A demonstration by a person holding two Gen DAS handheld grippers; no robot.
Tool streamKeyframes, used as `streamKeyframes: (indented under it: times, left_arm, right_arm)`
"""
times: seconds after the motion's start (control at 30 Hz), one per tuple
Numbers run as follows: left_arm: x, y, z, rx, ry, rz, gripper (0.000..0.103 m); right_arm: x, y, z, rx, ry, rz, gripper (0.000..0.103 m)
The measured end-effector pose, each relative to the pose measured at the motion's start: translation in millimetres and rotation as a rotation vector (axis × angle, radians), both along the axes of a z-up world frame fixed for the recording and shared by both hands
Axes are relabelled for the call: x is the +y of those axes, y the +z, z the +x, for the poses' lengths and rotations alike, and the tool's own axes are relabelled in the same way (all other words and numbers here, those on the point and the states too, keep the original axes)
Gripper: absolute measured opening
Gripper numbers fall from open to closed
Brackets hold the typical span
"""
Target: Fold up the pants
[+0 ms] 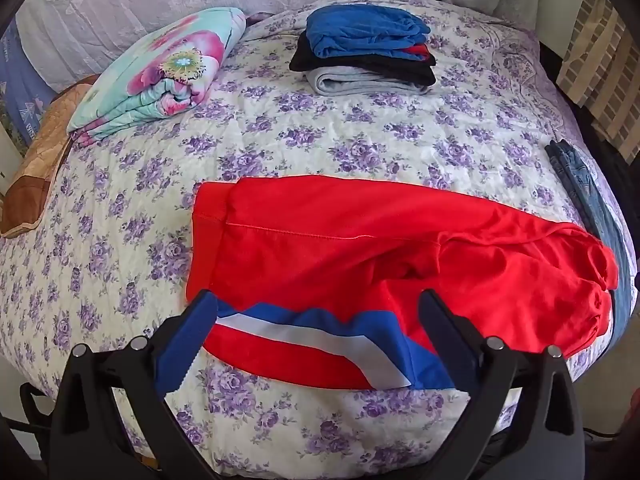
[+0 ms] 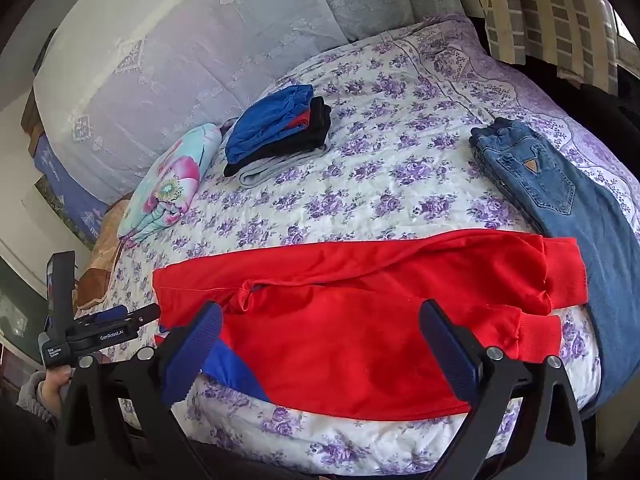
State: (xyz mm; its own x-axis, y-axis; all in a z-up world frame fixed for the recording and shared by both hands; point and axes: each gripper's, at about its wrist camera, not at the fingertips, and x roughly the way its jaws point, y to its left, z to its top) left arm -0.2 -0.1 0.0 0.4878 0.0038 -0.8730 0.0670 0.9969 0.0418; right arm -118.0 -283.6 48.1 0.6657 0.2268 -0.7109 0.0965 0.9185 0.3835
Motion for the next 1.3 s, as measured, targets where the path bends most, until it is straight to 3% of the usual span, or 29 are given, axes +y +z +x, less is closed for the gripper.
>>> streamKeyframes:
  times: [1.3]
  left_arm:
    - [0.2, -7.2, 14.3, 0.013, 0.008, -0.022, 0.098]
  right_arm:
    - [-5.5, 5.0, 3.0, 0.0, 0.001, 0.001, 0.099]
